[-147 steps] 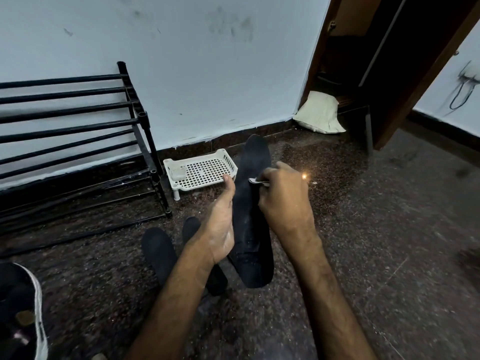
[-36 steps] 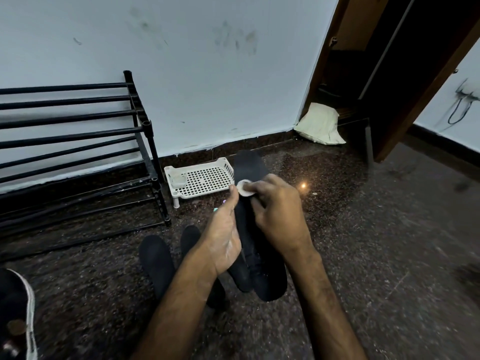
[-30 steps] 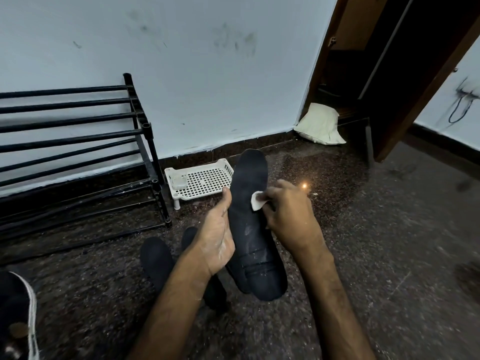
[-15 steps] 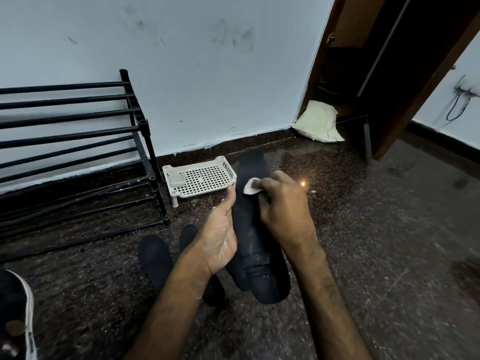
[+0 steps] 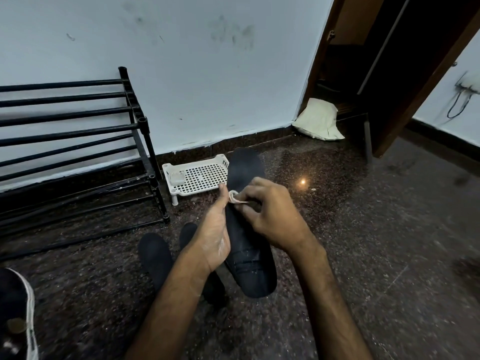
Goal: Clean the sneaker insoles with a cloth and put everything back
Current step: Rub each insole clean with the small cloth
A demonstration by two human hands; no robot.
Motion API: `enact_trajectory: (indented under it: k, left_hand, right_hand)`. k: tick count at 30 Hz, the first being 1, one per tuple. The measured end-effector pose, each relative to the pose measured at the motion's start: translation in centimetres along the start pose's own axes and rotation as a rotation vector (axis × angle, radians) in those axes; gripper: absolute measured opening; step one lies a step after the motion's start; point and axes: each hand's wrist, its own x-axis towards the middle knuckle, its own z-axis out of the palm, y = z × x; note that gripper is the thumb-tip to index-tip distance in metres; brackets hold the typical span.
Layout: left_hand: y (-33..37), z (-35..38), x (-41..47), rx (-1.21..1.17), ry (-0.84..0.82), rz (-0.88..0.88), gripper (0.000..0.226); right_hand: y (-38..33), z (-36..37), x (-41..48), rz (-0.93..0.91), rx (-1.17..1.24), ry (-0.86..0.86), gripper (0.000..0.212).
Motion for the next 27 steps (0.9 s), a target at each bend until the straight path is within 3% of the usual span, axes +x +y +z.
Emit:
enact_trajectory:
  k: [2,6,8,10,14,16,19,20,24,27]
  left_hand:
    - [0.1,-0.2,0.0,0.016,-0.003,-0.013,0.056]
    - [-0.5,0.3,-0.2,0.047,-0.035,-0.053,0.059]
    - [-0.8,0.4,-0.3,0.048,-0.077,-0.091,0.059]
    - [-0.7,0.1,-0.2,0.021,-0.106,-0.095,0.052]
    - [-0.2,-0.7,0.0,0.021,-0.122,-0.093,0.049]
    - [-0.3,-0.5,-0.1,0.06,-0.111,-0.1,0.047]
    - [-0.7,-0.4,-0.1,0.154,-0.115,-0.103,0.041]
    - [-0.7,-0.3,-0.1,0.163,-0.109,-0.101,0.04]
    - [-0.4,-0.6,-0.1,0.081,-0.112,-0.084,0.046]
    - [0.2,-1.2,-0.1,0.136,-0.098,-0.077,0.058]
  right_hand:
    - [0.7,-0.4,-0.1,0.043,-0.007,-0.04,0.016]
    - [1.9,-1.0,-0.2,0.218,-0.183,0.297,0.017]
    - [1.6,-1.0,0.0,0.204,-0.172,0.419,0.019]
    - [1.5,-1.2,0.1,0.115,-0.101,0.367,0.02]
    - [1.5,-1.7,-0.1,0.009,-0.052,0.013,0.019]
    - [1.9,-2.0,-0.2,0.075,-0.138,0.093,0.018]
    - [2.0,-2.6,0.0,0.14,-0.246,0.358,0.023]
    - [1.7,-2.5,0.1,0.128,-0.238,0.365,0.024]
    - [0.4,-2.1,0.3,0.016,-0.091,-0.007,0.022]
    - [1.3,-2.5,0.0,0.067,-0.152,0.006,0.021]
